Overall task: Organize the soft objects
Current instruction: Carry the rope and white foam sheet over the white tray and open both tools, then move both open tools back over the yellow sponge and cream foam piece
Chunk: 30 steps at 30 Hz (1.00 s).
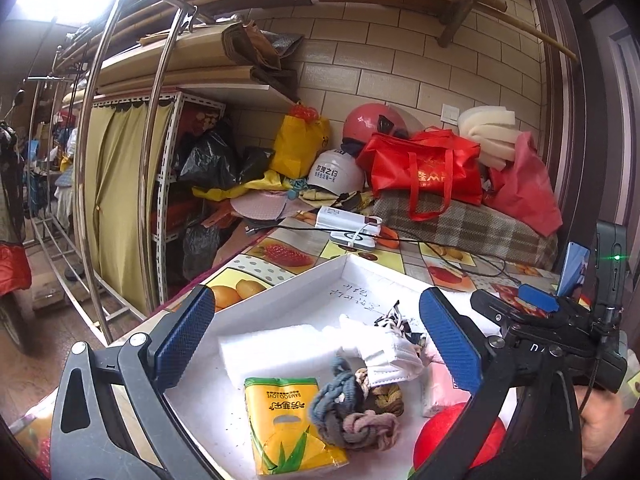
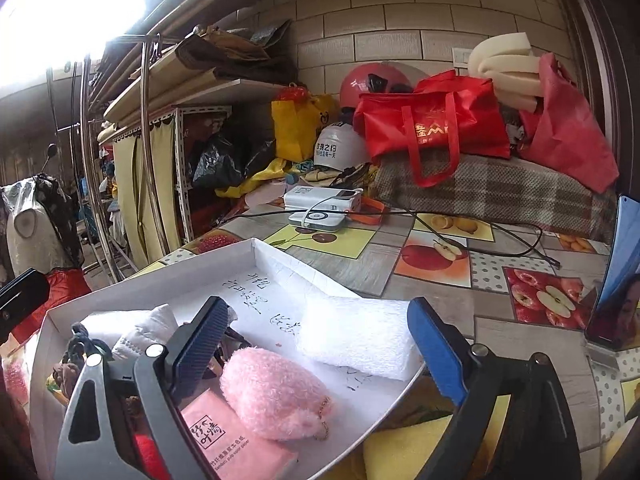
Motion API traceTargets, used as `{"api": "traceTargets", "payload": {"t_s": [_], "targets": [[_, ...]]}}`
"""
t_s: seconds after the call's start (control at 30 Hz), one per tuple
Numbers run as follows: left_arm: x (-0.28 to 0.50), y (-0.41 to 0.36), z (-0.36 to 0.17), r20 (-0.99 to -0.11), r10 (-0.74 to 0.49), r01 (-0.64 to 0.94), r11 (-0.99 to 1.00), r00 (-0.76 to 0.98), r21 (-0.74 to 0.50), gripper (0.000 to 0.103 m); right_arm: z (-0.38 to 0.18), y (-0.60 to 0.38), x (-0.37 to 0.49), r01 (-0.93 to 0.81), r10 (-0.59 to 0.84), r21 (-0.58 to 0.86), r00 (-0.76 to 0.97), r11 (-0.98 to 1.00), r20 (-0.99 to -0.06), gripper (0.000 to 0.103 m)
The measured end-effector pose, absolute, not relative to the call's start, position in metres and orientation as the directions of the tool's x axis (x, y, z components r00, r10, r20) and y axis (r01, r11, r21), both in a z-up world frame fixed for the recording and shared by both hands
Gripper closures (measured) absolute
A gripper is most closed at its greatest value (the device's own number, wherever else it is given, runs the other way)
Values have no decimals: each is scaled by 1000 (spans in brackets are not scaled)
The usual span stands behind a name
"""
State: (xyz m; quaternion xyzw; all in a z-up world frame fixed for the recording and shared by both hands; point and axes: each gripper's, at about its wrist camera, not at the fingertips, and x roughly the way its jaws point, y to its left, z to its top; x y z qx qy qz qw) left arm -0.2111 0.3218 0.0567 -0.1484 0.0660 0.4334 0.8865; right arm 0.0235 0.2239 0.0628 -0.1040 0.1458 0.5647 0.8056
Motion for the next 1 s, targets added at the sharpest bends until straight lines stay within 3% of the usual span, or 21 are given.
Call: {"api": "traceTargets", "payload": {"t_s": [0.37,0.6,0.73,0.9,1.0], "targets": [[-218,324,55,-236,769,-803,552,595,-225,0,69,213,19,-933,898,-13,349,359,-268,0],[-221,303,61,-159,754,-768,606,637,-205,0,69,188,19,-918,884,-28,388,395,-259,0],[-213,279,65,-115,676,-683,699,728,-213,0,69,140,31,-914,880,-21,395,405,-264,0],[-168,243,65,-184,518,-542,831,835,-125,0,69,67,65,-887,847,18,434,461,-307,0],[-144,219,64,-222,427,-455,886,877,-94,0,66,33,75,-854,792,-82,509,513,-338,0]]}}
